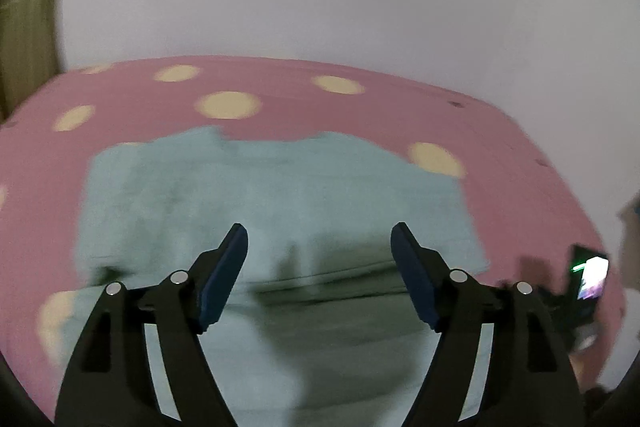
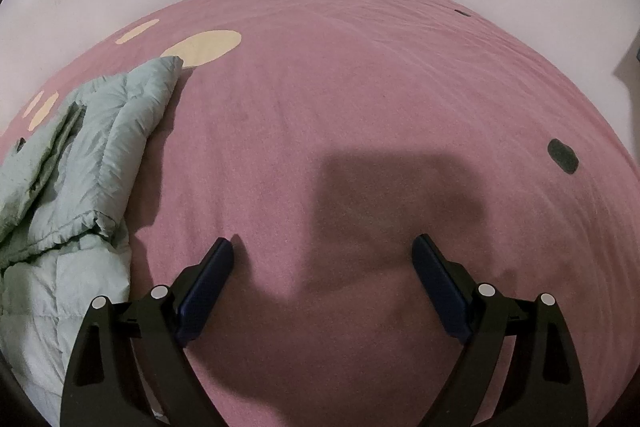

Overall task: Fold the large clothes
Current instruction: 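Lay the held sleeve across the jacket body and open the left gripper, then grasp the jacket hem with the right gripper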

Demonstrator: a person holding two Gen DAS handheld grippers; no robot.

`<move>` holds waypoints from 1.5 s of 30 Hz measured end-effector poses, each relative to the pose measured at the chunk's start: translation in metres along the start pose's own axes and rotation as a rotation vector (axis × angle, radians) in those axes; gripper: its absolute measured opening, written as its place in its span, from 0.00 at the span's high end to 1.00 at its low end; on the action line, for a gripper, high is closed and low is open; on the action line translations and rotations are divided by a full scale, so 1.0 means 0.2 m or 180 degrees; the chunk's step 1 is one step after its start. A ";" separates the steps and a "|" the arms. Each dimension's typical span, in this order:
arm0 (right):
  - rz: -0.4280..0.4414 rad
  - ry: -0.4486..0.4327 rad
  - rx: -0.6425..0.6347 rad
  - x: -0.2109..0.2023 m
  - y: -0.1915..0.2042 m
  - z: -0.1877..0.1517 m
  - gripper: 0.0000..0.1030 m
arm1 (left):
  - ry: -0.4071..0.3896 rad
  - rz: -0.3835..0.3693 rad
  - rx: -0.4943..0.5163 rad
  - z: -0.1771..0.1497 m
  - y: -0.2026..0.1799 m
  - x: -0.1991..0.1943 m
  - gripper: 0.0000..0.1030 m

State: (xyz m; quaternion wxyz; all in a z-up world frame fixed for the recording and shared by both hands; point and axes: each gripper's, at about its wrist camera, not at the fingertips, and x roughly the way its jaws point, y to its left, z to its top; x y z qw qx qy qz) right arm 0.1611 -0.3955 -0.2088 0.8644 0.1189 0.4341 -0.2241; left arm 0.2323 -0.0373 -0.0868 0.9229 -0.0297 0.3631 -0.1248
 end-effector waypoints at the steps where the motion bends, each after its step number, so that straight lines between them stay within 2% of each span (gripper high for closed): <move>1: 0.0007 -0.0005 -0.0012 -0.01 0.01 0.01 0.13 | -0.0009 0.0158 -0.0024 -0.02 0.10 -0.02 0.26; 5: 0.0083 -0.0206 -0.0018 -0.17 0.07 0.05 0.13 | 0.0048 0.0775 -0.0114 -0.12 0.48 -0.05 0.26; 7: 0.0386 -0.0351 -0.0005 -0.30 0.16 0.10 0.14 | 0.0100 0.0943 -0.0200 -0.16 0.63 -0.05 0.26; 9: 0.0704 -0.0348 -0.0076 -0.36 0.29 0.15 0.17 | 0.0172 0.1078 -0.0321 -0.18 0.77 -0.04 0.26; 11: 0.0935 -0.0282 -0.0204 -0.36 0.45 0.19 0.29 | 0.0205 0.1120 -0.0435 -0.18 0.86 -0.03 0.26; 13: 0.1084 -0.0161 -0.0306 -0.31 0.64 0.23 0.35 | 0.0223 0.1126 -0.0563 -0.19 0.93 -0.01 0.26; 17: 0.1332 0.0276 -0.0344 -0.13 0.91 0.28 0.36 | 0.0230 0.1140 -0.0618 -0.18 0.98 0.01 0.26; 19: 0.1314 0.0348 -0.0368 -0.08 0.99 0.26 0.36 | 0.0240 0.1135 -0.0576 -0.17 0.98 0.04 0.26; 20: 0.1299 0.0385 -0.0387 -0.05 1.02 0.26 0.43 | 0.0246 0.1131 -0.0561 -0.18 0.99 0.04 0.26; 21: 0.1291 0.0432 -0.0409 -0.02 1.05 0.25 0.54 | 0.0255 0.1120 -0.0549 -0.18 0.99 0.05 0.26; 22: 0.1275 0.0485 -0.0431 0.00 1.07 0.24 0.72 | 0.0255 0.1106 -0.0549 -0.18 0.99 0.04 0.26; 25: 0.1288 0.0486 -0.0441 0.02 1.07 0.24 0.90 | 0.0185 0.1041 -0.0578 -0.15 0.99 0.03 0.26; 29: 0.1082 0.0303 -0.0439 0.01 1.02 0.25 0.91 | 0.0136 0.1014 -0.0578 -0.10 0.99 0.06 0.25; 33: 0.0981 0.0375 -0.0462 0.11 1.00 0.25 0.92 | 0.0219 0.1108 -0.0409 -0.09 0.96 0.18 0.25; 37: 0.0944 0.0474 -0.0514 0.21 1.03 0.22 0.92 | 0.0609 0.1386 -0.0186 -0.13 0.97 0.39 0.25; 40: 0.0958 0.0459 -0.0518 0.23 1.00 0.21 0.94 | 0.0705 0.1346 -0.0227 -0.17 1.00 0.45 0.25; 45: 0.0942 0.0386 -0.0627 0.18 0.97 0.21 0.91 | 0.0677 0.1242 -0.0383 -0.16 1.04 0.42 0.25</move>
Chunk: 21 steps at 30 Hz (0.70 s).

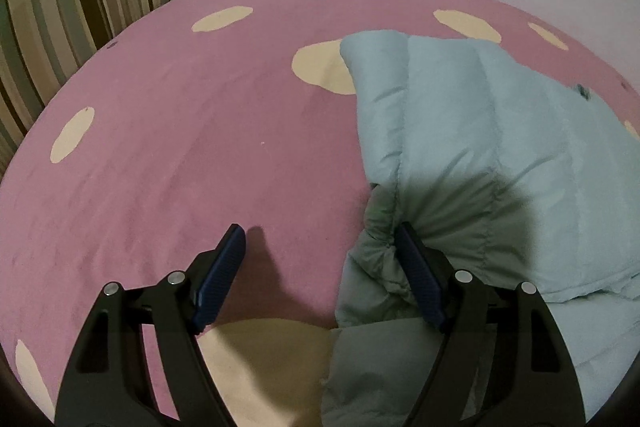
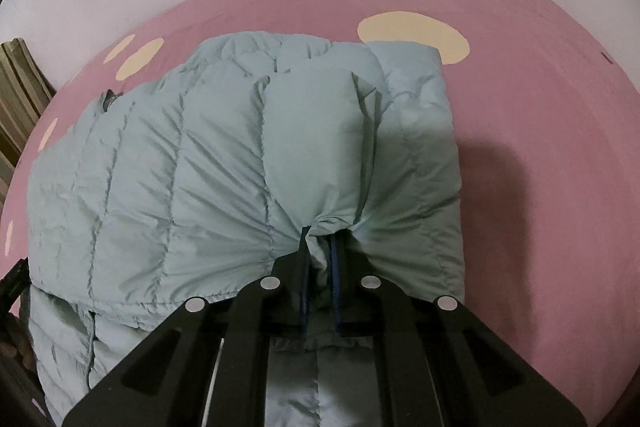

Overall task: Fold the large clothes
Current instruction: 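Grasp the jacket hem with the right gripper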

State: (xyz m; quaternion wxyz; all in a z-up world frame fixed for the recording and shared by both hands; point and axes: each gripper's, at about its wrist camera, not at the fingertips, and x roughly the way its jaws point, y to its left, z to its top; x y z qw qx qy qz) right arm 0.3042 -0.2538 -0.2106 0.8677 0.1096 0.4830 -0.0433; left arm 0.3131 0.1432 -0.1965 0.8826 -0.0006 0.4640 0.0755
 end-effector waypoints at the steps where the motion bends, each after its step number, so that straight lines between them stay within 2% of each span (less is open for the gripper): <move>1: 0.0021 -0.0001 -0.0013 -0.02 -0.01 0.00 0.90 | -0.0024 0.0029 -0.0012 0.00 0.01 -0.03 0.25; 3: -0.0017 -0.0004 -0.0052 -0.06 -0.01 0.02 0.83 | -0.0124 0.0086 -0.0034 0.01 0.03 -0.12 0.25; 5: -0.0107 -0.0159 -0.0002 -0.16 -0.01 0.02 0.58 | -0.0283 0.0002 -0.0117 0.02 0.05 -0.21 0.25; 6: -0.0125 -0.0284 0.0015 -0.21 0.00 0.02 0.56 | -0.0364 -0.0070 -0.0153 0.04 0.04 -0.26 0.25; 8: -0.0136 -0.0469 -0.0049 -0.28 0.07 0.03 0.56 | -0.0445 -0.0208 -0.0153 0.08 -0.01 -0.31 0.25; 11: 0.0079 -0.0469 -0.0192 -0.27 0.20 0.06 0.56 | -0.0438 -0.0384 -0.0039 0.13 -0.15 -0.29 0.25; 13: 0.0149 -0.0386 -0.0314 -0.20 0.28 0.06 0.56 | -0.0367 -0.0395 0.0043 0.14 -0.24 -0.23 0.25; 15: 0.0150 -0.0246 -0.0391 -0.11 0.32 0.05 0.56 | -0.0182 -0.0306 0.0139 0.12 -0.32 -0.12 0.25; 17: 0.0117 0.0028 -0.0456 0.03 0.33 0.02 0.56 | -0.0026 -0.0255 0.0186 0.09 -0.34 -0.01 0.24; 19: 0.0145 0.0037 -0.0490 0.07 0.33 0.02 0.55 | 0.0039 -0.0314 0.0144 0.07 -0.34 0.05 0.24; 21: 0.0168 0.0035 -0.0484 0.05 0.33 0.04 0.55 | 0.0016 -0.0325 0.0115 0.09 -0.33 0.03 0.24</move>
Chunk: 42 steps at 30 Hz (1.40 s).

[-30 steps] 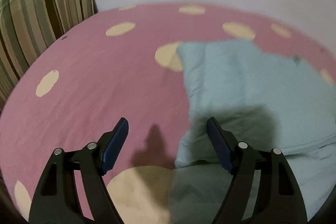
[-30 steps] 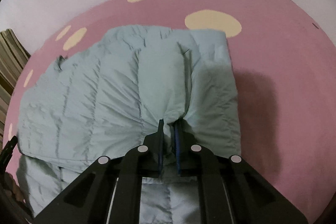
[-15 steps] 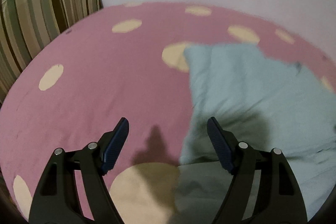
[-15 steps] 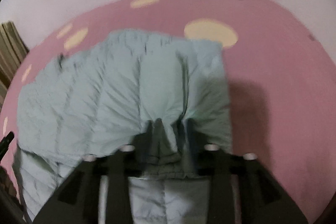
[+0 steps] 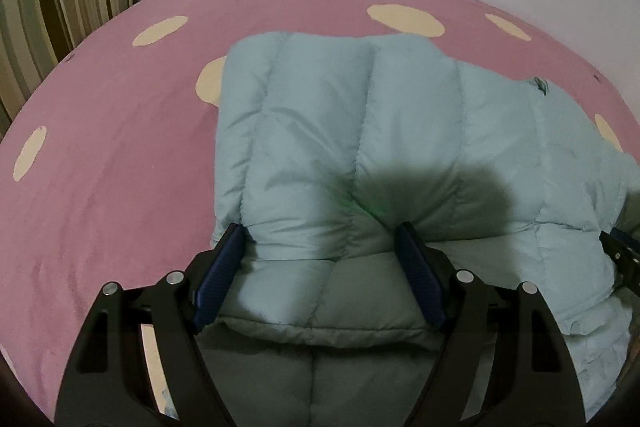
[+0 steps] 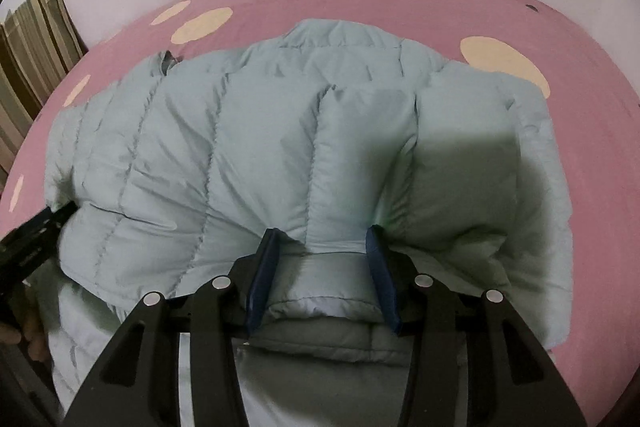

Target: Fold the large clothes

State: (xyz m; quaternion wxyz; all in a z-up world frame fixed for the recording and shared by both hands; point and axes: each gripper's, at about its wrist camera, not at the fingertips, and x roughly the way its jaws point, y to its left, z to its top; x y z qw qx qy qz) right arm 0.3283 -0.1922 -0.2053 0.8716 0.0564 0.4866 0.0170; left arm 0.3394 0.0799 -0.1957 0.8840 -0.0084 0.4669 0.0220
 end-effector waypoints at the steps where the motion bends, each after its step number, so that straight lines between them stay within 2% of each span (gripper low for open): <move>1: -0.0007 -0.0016 0.0005 -0.04 0.00 0.01 0.55 | -0.0027 0.0020 -0.0006 0.01 0.00 -0.03 0.26; 3: 0.0015 -0.0102 0.0028 -0.12 -0.01 0.02 0.55 | -0.0125 0.0017 -0.0050 0.04 0.00 -0.09 0.26; 5: 0.0026 -0.0225 0.0044 -0.17 -0.01 0.05 0.55 | -0.0290 -0.0093 -0.0111 0.09 -0.01 -0.17 0.26; 8: 0.0063 -0.0308 0.0058 -0.15 0.03 0.14 0.55 | -0.0387 -0.0219 -0.0060 0.17 -0.07 -0.17 0.26; 11: -0.0004 -0.0299 0.0010 -0.05 0.07 0.21 0.55 | -0.0243 -0.0192 -0.0010 0.22 -0.15 -0.03 0.26; 13: -0.0091 -0.0119 -0.0046 0.06 0.09 0.22 0.54 | -0.0052 -0.0014 0.0098 0.22 -0.18 0.08 0.26; 15: -0.0058 0.0012 -0.0050 0.15 0.08 0.22 0.54 | 0.0036 0.0052 0.0208 0.21 -0.21 0.17 0.24; 19: -0.0134 -0.0097 -0.0104 0.07 0.10 0.23 0.54 | -0.0073 0.0064 0.0165 0.21 -0.20 0.09 0.25; 23: 0.0056 -0.0277 -0.0111 -0.09 0.13 0.16 0.53 | -0.0246 -0.0072 0.0051 0.15 -0.18 -0.08 0.25; 25: 0.0102 -0.0244 -0.0181 -0.09 0.18 0.09 0.52 | -0.0170 -0.0088 0.0175 0.10 -0.23 -0.07 0.25; 27: -0.0010 -0.0081 -0.0316 -0.01 0.22 0.04 0.50 | 0.0055 -0.0078 0.0322 0.07 -0.28 0.04 0.25; 29: -0.0107 -0.0080 -0.0447 0.05 0.25 0.02 0.50 | 0.0016 -0.0087 0.0343 0.05 -0.28 0.08 0.24; 34: 0.0184 -0.0237 -0.0166 -0.18 0.14 0.00 0.49 | -0.0077 -0.0339 0.0163 0.03 -0.14 -0.11 0.24; 38: 0.0181 -0.0430 -0.0100 -0.46 -0.04 -0.20 0.38 | -0.0167 -0.0365 0.0027 -0.13 0.08 -0.32 0.21; 42: 0.0111 -0.0429 0.0042 -0.63 -0.23 -0.46 0.34 | -0.0170 -0.0340 -0.0177 -0.37 0.33 -0.51 0.20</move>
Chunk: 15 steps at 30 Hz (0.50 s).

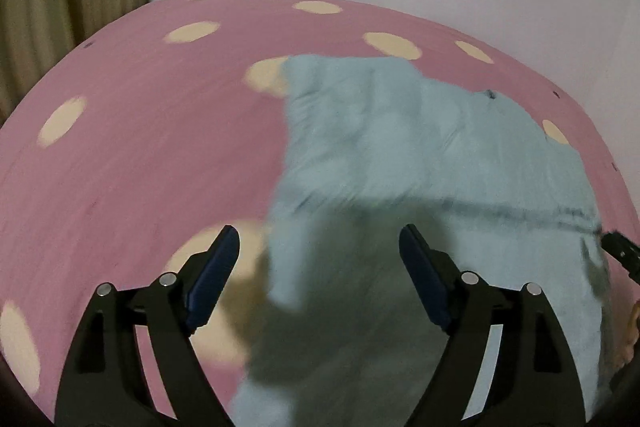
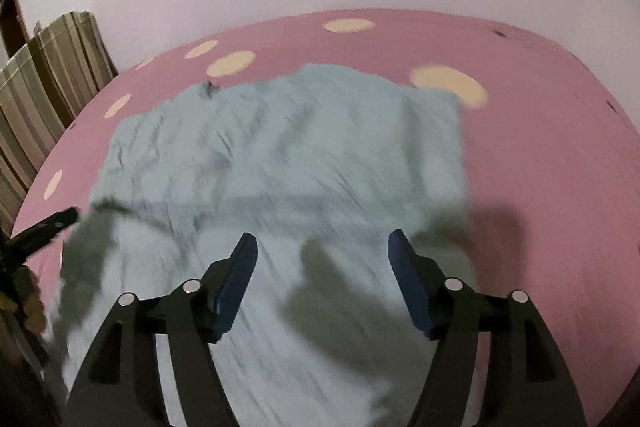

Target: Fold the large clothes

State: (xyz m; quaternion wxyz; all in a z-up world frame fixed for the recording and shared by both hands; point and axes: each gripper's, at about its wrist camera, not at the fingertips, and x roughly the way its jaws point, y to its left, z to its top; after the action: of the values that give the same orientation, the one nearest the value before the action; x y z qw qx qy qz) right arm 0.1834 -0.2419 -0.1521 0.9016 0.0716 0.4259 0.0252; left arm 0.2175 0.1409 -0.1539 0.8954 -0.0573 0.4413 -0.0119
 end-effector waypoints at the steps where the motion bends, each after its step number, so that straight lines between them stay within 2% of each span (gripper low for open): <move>1: -0.0032 0.0026 0.0050 -0.04 -0.06 -0.06 0.34 | 0.0012 0.0010 -0.0043 -0.04 0.05 -0.03 0.20; 5: -0.0117 0.0162 0.0207 -0.12 -0.20 -0.27 0.34 | 0.0185 -0.0034 -0.0307 -0.28 0.23 -0.18 0.20; 8: -0.0113 0.0248 0.0278 -0.20 -0.26 -0.45 0.34 | 0.0341 -0.0160 -0.0467 -0.42 0.30 -0.25 0.20; 15: 0.0051 0.0338 0.0427 -0.27 -0.29 -0.67 0.34 | 0.0426 -0.0444 -0.0587 -0.61 0.32 -0.34 0.20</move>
State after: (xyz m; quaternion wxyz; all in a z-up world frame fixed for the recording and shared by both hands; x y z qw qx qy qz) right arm 0.0442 -0.2909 -0.2039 0.8707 0.1338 0.4732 0.0075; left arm 0.0774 0.1982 -0.1811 0.8519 -0.1691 0.4942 -0.0373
